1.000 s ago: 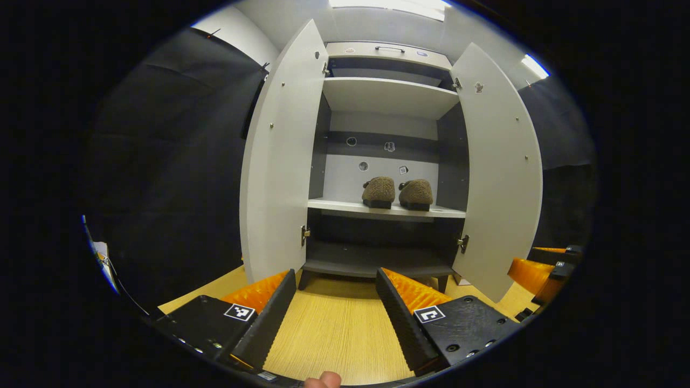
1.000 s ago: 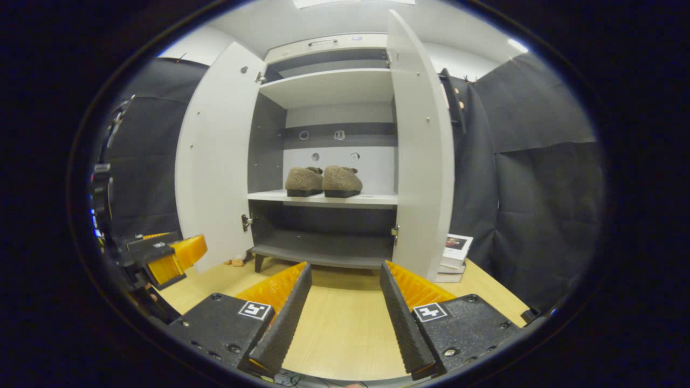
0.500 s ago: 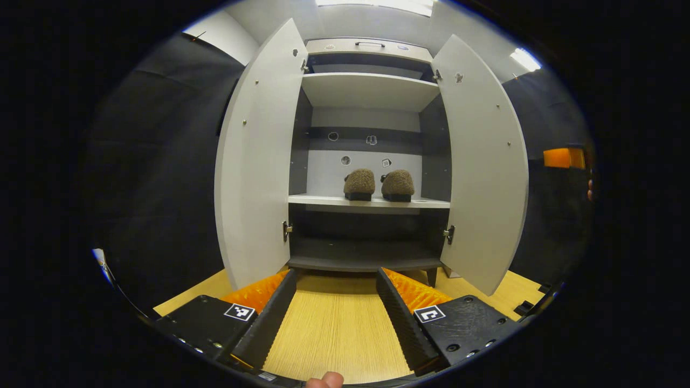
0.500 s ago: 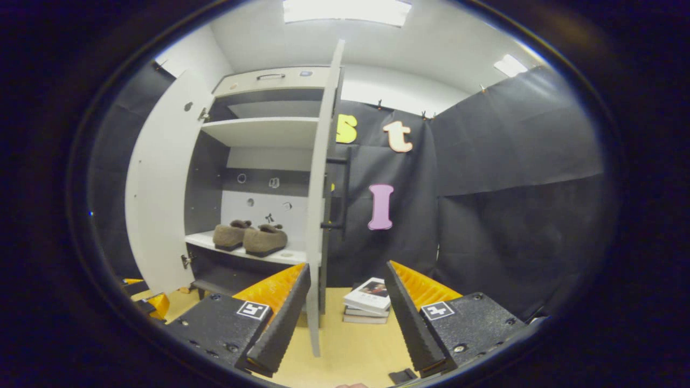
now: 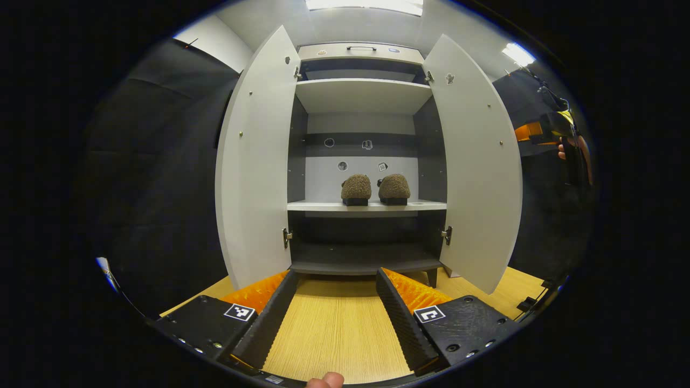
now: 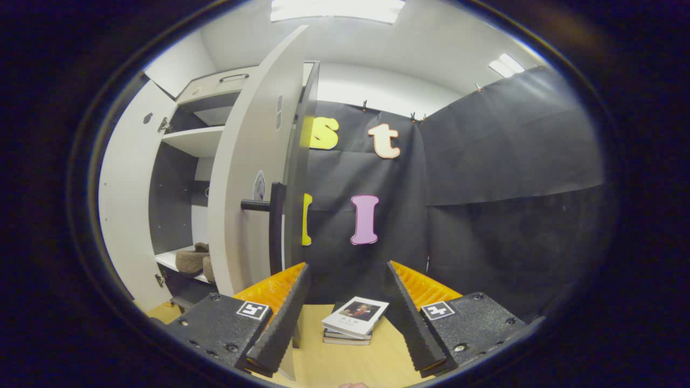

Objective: Grab one shoe with the right hand and put it into the shoe cabinet, grab the other shoe with the left hand and put it into the shoe cabinet; then close the right door with the right hand and the left door with the left hand.

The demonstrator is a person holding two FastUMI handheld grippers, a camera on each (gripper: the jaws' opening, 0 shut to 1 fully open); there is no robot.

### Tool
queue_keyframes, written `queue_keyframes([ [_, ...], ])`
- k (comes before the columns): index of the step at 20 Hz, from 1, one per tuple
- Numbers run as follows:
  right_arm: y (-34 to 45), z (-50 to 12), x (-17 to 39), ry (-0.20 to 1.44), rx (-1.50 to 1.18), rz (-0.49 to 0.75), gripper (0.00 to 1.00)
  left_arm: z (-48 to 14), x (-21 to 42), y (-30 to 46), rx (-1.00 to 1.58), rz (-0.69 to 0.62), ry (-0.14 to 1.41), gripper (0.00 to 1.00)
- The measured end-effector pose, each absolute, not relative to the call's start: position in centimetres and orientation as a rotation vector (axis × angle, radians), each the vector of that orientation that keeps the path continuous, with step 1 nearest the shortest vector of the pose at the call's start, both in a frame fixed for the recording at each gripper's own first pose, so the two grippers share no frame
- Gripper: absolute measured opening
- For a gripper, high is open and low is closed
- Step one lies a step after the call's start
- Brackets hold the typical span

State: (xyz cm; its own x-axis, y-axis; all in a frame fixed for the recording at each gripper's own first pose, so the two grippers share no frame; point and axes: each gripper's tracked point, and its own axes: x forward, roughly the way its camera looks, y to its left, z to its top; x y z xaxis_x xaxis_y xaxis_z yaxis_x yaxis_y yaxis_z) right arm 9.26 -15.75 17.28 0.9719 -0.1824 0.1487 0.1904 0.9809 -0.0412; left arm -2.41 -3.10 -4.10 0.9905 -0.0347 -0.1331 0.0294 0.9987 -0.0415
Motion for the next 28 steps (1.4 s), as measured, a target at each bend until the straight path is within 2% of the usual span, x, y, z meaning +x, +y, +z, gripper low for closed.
queue_keyframes([
  [2,-15.7,17.4,9.7,-0.144,-0.099,-0.213,0.87,-4.2,-2.4,-3.0,-0.041,-0.03,0.139,0.91],
  [4,-15.3,18.0,9.6,-0.163,-0.119,-0.225,0.8,-4.0,-2.4,-2.9,-0.042,-0.026,0.135,0.91],
  [5,-14.9,18.0,9.4,-0.167,-0.117,-0.216,0.83,-3.9,-2.4,-2.9,-0.044,-0.026,0.132,0.91],
  [15,-8.4,17.3,9.5,-0.148,-0.068,-0.062,0.83,-3.5,-2.5,-2.3,-0.023,-0.029,0.126,0.91],
  [18,-5.3,17.1,10.4,-0.153,-0.064,0.012,0.8,-3.3,-2.6,-1.6,-0.016,-0.014,0.127,0.91],
  [19,-4.3,17.2,10.7,-0.159,-0.075,0.026,0.83,-3.5,-2.7,-1.3,-0.015,-0.008,0.126,0.91],
  [28,4.2,17.0,15.7,-0.17,-0.077,0.152,0.86,-3.8,-3.0,-0.6,-0.022,0.009,0.143,0.91],
])
